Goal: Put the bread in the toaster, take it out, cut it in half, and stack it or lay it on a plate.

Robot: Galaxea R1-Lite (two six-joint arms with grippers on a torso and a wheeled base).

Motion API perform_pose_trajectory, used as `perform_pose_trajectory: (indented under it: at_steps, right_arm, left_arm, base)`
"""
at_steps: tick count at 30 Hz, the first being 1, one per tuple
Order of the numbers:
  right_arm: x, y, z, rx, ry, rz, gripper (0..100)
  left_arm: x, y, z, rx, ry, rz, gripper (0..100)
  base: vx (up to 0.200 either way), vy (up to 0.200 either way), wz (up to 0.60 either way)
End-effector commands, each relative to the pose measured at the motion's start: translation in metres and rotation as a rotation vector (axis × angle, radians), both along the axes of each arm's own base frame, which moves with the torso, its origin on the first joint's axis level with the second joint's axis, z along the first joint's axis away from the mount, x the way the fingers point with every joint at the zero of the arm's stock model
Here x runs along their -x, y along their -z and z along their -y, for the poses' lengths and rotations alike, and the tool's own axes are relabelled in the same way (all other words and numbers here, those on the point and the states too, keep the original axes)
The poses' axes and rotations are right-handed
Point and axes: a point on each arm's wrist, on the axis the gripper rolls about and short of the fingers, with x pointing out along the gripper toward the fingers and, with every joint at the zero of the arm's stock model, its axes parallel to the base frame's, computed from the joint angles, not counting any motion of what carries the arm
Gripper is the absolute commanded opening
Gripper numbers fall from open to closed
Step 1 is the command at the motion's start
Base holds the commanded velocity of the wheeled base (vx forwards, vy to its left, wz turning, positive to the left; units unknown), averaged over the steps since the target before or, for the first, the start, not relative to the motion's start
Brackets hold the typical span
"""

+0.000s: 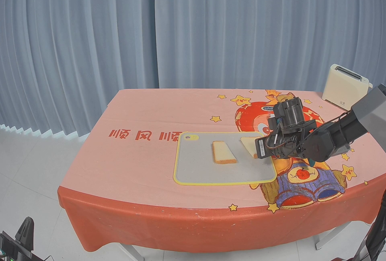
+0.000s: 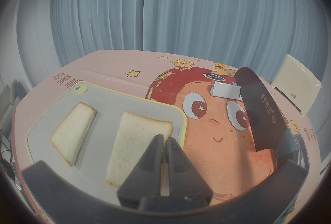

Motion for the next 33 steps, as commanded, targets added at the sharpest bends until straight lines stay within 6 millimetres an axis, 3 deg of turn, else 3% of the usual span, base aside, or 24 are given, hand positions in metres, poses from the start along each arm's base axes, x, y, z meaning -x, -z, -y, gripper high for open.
perform_pose_trajectory:
  at_steps: [1,6,14,33]
  right_arm:
    - [0.001,-0.001,0.000,-0.001,-0.002,0.001,0]
    - [0.007,-0.001,-0.002,0.001,-0.012,-0.007,0]
    - [0.022,-0.024,0.002,-0.018,-0.018,0.035,0]
    - [0.105,-0.066,0.035,-0.094,-0.006,0.101,0]
  left_arm:
    - [-0.001,0.005,0.000,0.000,-0.001,-0.019,0]
    - [-0.001,0.005,0.000,0.000,-0.001,-0.019,0]
    - [-0.001,0.005,0.000,0.000,-0.001,-0.019,0]
    - [-0.001,0.005,0.000,0.000,-0.001,-0.019,0]
  base:
    - [0.000,0.000,0.00]
    - [0.000,0.000,0.00]
    - [0.000,0.000,0.00]
    - [0.000,0.000,0.00]
